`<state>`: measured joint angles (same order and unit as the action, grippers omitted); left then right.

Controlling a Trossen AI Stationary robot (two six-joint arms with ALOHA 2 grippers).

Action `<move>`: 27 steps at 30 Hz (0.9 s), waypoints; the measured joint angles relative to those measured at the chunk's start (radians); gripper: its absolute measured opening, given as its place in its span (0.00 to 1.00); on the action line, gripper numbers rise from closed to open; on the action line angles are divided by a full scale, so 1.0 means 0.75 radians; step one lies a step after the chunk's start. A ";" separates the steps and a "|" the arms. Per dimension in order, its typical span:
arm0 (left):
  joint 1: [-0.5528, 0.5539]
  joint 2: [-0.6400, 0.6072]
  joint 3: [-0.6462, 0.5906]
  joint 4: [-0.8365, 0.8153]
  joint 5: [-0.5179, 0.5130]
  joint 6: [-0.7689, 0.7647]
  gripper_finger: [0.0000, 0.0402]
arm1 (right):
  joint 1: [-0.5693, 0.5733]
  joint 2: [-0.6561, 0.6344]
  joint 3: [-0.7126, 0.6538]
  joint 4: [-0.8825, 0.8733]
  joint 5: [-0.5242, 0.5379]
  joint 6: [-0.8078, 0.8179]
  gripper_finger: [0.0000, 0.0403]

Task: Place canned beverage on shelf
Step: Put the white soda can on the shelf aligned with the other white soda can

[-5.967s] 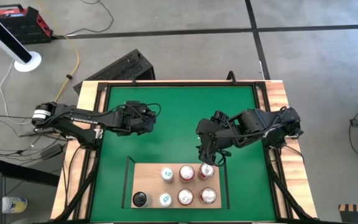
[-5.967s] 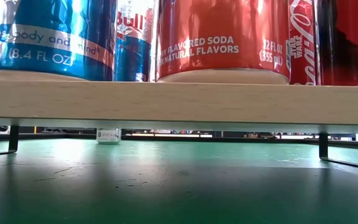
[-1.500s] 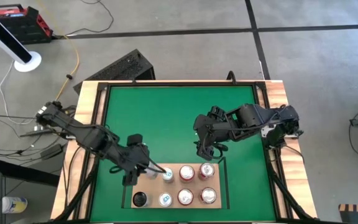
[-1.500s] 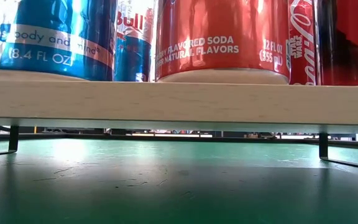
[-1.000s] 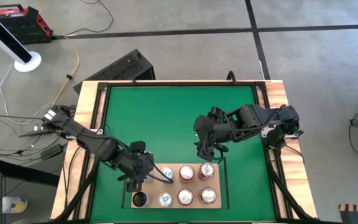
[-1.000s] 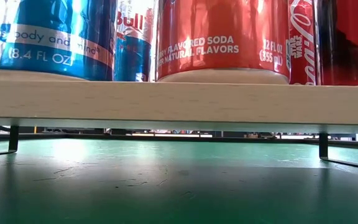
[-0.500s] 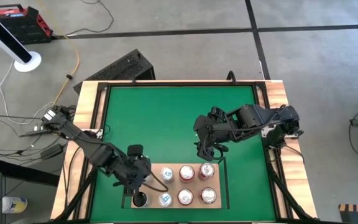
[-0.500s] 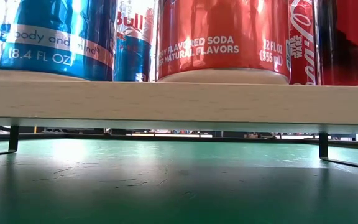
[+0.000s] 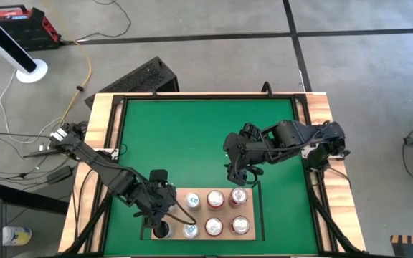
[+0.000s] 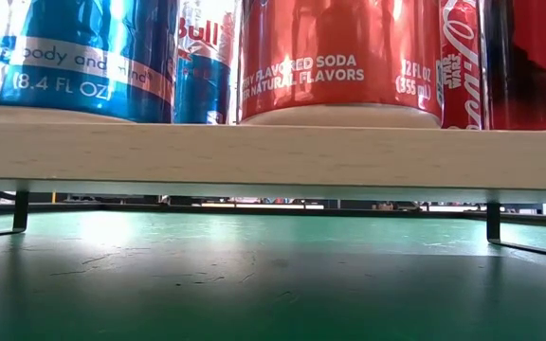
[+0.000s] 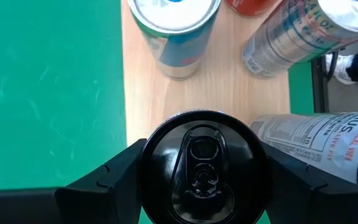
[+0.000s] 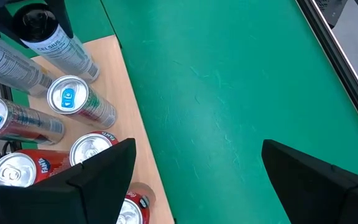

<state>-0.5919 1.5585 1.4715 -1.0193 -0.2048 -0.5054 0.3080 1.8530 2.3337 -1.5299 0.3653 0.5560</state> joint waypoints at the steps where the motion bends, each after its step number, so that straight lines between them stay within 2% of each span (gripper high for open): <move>1: 0.000 0.001 0.000 0.004 0.002 0.000 0.57 | 0.000 0.000 0.000 -0.001 0.000 0.000 0.92; 24: 0.005 -0.001 -0.041 0.056 -0.003 0.053 0.58 | 0.000 0.000 0.000 -0.003 -0.001 -0.005 0.92; 27: 0.005 -0.001 -0.043 0.054 -0.003 0.055 0.72 | 0.000 0.000 0.000 -0.004 0.000 -0.006 0.92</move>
<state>-0.5884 1.5580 1.4396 -0.9786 -0.2067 -0.4641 0.3080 1.8530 2.3337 -1.5326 0.3649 0.5518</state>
